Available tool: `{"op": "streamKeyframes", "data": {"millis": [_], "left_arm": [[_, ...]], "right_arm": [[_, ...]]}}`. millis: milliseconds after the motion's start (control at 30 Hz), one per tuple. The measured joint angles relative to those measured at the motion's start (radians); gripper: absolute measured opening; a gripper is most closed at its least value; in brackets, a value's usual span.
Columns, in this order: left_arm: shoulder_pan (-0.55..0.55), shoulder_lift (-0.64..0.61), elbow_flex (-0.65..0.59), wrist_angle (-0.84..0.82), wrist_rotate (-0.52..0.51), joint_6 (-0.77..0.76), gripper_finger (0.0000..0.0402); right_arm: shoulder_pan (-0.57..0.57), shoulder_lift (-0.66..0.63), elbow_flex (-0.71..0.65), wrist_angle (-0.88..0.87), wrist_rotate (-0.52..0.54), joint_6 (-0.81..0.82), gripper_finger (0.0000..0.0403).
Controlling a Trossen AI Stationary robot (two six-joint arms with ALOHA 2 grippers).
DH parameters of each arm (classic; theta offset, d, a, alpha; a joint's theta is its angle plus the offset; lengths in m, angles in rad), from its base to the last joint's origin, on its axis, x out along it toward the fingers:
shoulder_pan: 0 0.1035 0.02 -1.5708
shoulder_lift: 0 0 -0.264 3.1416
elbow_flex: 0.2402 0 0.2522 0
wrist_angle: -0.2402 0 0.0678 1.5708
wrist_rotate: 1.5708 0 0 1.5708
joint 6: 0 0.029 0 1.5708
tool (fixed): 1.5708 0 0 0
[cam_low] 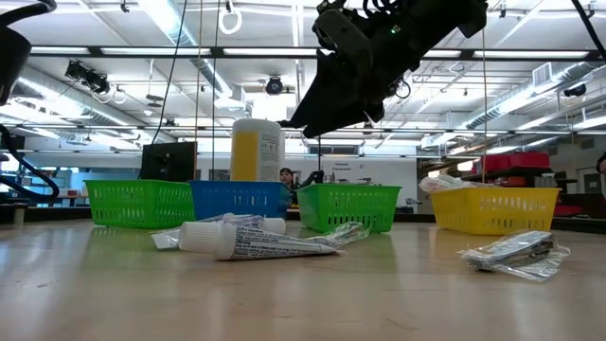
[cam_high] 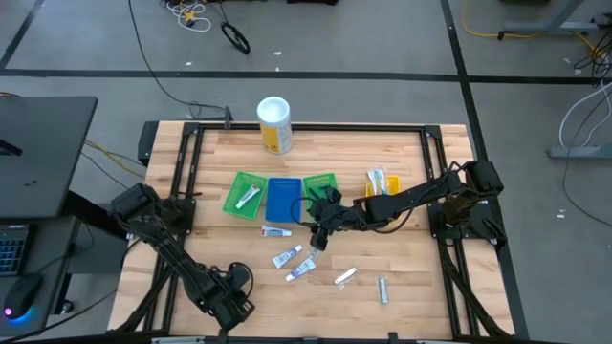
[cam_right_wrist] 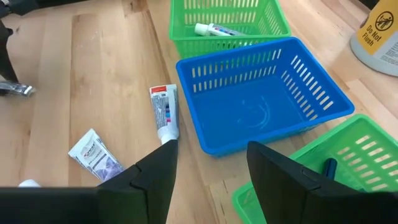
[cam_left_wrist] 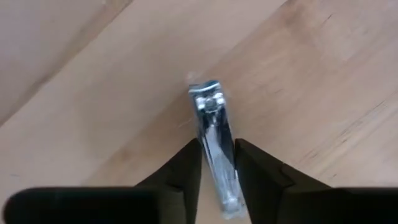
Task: Pick & Place Travel size toiletries
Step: Put the silver nail cutter into the blue bin
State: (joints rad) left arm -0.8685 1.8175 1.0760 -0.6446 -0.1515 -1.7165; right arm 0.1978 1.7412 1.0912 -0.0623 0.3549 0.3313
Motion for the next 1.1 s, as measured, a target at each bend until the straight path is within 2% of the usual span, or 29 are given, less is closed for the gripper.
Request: {"op": "streamKeyframes", "data": {"millis": [233,467,667,867,1100], "left_arm": [[0.005,0.0,0.0,-0.052,-0.019,0.0,0.0062],[0.016,-0.01,0.007,-0.107,-0.063,0.024,0.0072],[0.068,-0.095,0.013,-0.195,-0.142,0.083,0.0069],[0.166,-0.241,0.014,-0.257,-0.247,0.253,0.0072],[0.36,-0.322,0.014,-0.254,-0.304,0.58,0.0069]], "right_arm": [[0.0,0.0,0.0,0.0,0.0,0.0,0.0204],[0.0,0.0,0.0,0.0,0.0,0.0,0.0204],[0.0,0.0,0.0,-0.001,0.0,0.0,0.0204],[0.0,0.0,0.0,-0.009,-0.009,0.0,0.0204],[0.011,0.0,0.0,-0.056,-0.052,-0.008,0.0204]]}}
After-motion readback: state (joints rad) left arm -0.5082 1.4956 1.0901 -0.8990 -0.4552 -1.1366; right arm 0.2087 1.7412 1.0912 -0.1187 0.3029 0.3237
